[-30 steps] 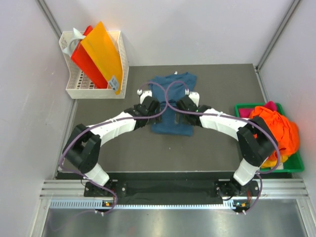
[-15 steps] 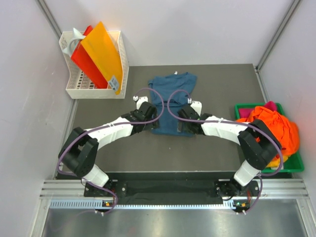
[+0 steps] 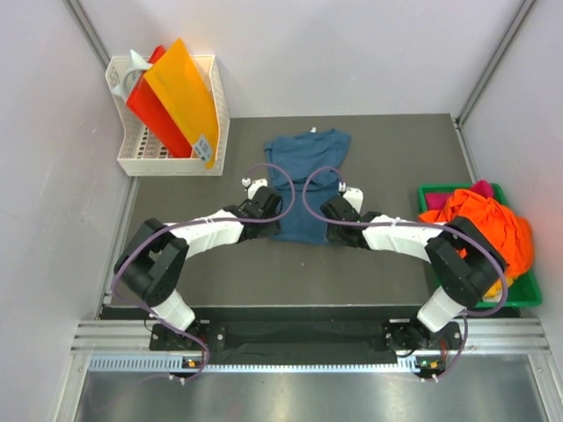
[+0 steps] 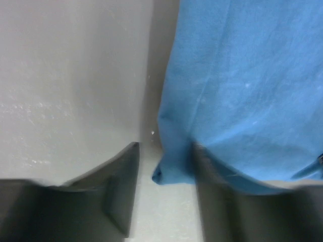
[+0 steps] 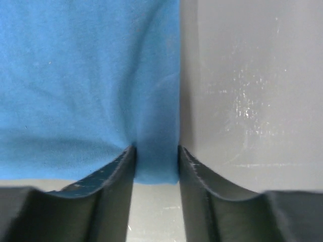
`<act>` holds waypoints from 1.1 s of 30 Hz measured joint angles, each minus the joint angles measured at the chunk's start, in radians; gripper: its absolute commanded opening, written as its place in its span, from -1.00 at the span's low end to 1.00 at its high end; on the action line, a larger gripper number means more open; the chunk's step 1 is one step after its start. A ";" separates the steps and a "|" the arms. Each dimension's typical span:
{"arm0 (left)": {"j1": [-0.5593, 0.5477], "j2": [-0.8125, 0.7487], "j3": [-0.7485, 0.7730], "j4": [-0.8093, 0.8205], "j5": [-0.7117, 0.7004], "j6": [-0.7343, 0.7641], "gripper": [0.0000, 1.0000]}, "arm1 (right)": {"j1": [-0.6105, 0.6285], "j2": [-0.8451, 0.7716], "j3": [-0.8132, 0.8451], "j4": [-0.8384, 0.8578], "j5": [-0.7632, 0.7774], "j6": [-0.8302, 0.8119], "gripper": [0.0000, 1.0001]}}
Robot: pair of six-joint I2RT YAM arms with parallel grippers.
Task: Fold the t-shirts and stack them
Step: Fold the folded rectangular tshirt in 1/3 of the way
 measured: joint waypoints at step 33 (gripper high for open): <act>-0.309 -0.324 -0.196 -0.318 0.060 -0.165 -1.00 | 0.414 -0.261 -0.225 -0.159 0.023 0.345 -1.00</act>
